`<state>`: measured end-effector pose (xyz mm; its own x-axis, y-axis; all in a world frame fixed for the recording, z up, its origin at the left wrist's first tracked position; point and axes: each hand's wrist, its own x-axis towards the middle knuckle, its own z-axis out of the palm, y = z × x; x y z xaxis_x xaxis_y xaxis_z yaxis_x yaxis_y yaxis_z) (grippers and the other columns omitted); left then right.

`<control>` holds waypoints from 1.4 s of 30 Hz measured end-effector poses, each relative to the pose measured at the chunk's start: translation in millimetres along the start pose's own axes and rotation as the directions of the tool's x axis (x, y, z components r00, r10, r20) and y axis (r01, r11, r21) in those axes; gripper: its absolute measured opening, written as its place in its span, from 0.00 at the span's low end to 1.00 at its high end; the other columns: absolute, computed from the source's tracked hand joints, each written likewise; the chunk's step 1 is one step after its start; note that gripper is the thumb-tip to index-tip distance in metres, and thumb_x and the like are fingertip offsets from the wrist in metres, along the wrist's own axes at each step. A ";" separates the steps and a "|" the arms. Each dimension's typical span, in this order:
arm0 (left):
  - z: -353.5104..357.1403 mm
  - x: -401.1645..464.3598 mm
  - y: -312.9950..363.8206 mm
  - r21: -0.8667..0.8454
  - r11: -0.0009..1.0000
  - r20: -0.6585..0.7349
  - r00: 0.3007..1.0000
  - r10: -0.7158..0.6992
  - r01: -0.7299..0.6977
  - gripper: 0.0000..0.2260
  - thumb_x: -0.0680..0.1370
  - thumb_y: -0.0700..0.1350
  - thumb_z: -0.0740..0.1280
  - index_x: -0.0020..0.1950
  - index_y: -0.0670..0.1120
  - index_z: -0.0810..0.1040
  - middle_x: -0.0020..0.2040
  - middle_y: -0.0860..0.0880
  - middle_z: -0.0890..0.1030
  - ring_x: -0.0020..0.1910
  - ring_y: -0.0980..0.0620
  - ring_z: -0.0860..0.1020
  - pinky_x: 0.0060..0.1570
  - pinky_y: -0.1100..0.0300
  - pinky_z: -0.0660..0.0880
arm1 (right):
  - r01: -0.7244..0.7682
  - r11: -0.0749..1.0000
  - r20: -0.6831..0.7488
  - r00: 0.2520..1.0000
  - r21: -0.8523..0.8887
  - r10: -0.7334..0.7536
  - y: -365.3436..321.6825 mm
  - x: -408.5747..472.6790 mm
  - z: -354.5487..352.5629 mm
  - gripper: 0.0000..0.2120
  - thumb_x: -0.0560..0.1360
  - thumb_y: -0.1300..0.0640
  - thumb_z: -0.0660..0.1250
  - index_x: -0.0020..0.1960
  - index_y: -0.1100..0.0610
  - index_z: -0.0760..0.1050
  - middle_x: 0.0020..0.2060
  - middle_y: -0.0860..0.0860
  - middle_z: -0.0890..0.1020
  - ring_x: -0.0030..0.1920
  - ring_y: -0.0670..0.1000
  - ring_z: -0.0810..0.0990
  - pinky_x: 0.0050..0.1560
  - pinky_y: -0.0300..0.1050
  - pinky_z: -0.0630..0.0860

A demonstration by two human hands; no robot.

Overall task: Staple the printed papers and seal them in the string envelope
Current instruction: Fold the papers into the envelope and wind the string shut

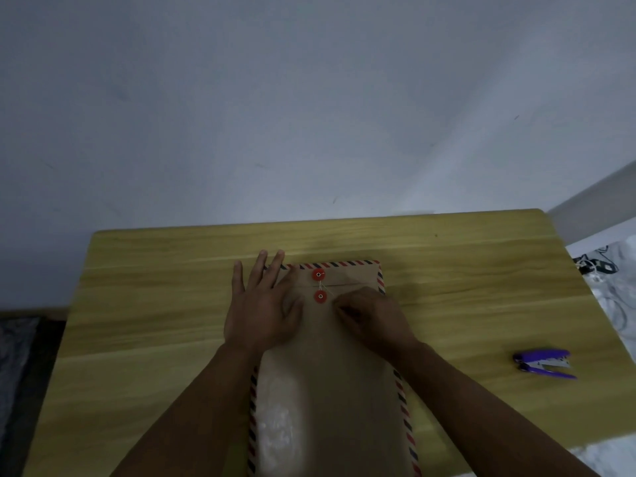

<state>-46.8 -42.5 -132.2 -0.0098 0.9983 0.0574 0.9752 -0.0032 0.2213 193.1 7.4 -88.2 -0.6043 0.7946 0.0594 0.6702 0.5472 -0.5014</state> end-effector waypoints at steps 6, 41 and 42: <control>1.6 -0.4 -1.4 -0.074 0.997 -0.050 0.999 -0.015 0.011 0.26 0.80 0.63 0.57 0.75 0.54 0.73 0.82 0.50 0.62 0.83 0.47 0.53 0.79 0.34 0.47 | -0.273 0.930 0.064 0.962 0.246 0.266 -11.7 10.3 6.7 0.02 0.74 0.54 0.73 0.46 0.51 0.84 0.42 0.44 0.85 0.43 0.40 0.82 0.48 0.43 0.81; 7.6 2.2 -7.5 -0.035 0.999 -0.036 0.999 0.024 -0.026 0.24 0.80 0.49 0.55 0.76 0.52 0.72 0.82 0.49 0.62 0.83 0.44 0.56 0.78 0.34 0.51 | 0.052 0.968 0.351 0.936 -0.245 0.038 7.9 93.0 -28.4 0.10 0.78 0.47 0.67 0.53 0.51 0.80 0.52 0.49 0.80 0.51 0.53 0.79 0.47 0.49 0.77; 7.8 2.0 -7.5 -0.031 0.999 -0.033 0.999 0.028 -0.029 0.24 0.80 0.49 0.55 0.77 0.53 0.71 0.82 0.49 0.62 0.83 0.44 0.55 0.78 0.34 0.50 | 0.072 0.965 0.372 0.928 -0.252 0.028 9.7 96.2 -30.8 0.10 0.78 0.48 0.67 0.54 0.52 0.80 0.52 0.49 0.80 0.51 0.53 0.79 0.47 0.49 0.77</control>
<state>-52.4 -40.0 -141.4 0.0099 0.9954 0.0958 0.9678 -0.0336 0.2495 154.7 97.2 -60.8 -0.7023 0.6545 -0.2802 0.7118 0.6516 -0.2621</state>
